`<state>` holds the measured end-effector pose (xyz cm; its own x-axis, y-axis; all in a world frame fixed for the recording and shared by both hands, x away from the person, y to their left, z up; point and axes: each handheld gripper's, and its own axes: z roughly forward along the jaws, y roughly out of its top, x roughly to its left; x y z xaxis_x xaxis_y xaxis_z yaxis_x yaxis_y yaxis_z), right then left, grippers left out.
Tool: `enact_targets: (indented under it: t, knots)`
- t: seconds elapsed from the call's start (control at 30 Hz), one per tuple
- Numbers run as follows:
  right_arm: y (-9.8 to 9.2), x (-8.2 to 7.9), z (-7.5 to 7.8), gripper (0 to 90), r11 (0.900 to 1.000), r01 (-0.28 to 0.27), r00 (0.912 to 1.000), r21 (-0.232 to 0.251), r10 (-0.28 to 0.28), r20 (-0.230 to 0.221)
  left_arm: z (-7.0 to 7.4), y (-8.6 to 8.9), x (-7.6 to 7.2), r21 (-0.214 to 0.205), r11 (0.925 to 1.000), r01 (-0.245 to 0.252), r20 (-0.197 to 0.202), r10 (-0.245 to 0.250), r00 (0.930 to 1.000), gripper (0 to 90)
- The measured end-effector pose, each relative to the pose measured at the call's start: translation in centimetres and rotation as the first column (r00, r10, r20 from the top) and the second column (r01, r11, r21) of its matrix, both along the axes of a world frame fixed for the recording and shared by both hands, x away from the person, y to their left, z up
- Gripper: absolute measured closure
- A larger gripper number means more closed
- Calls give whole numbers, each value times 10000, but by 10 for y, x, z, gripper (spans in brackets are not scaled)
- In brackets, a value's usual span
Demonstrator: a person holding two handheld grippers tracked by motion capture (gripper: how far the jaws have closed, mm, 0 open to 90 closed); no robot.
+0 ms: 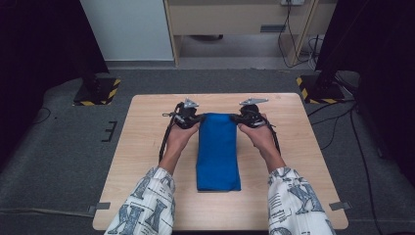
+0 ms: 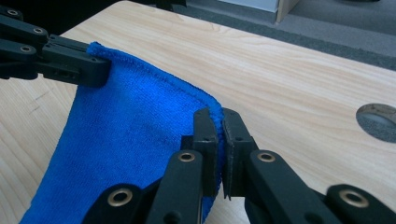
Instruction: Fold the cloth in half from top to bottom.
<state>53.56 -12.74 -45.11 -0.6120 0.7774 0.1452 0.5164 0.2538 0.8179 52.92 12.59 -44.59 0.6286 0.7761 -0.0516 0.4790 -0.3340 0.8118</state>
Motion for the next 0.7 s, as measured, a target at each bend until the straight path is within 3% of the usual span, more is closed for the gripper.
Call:
enact_targets:
  t: [0.43,0.6,0.7]
  knots:
    - [0,1,-7,862,9998,-70,10000,-194,70,5,-4,0,1,66,10000,35,1,-35,10000,857]
    - [1,7,6,862,10000,-43,9996,-6,44,277,7,4,6,-105,9999,-56,252,59,9997,857]
    - [3,7,8,862,9999,-111,9993,20,110,352,8,6,6,-116,9999,-38,196,40,9998,857]
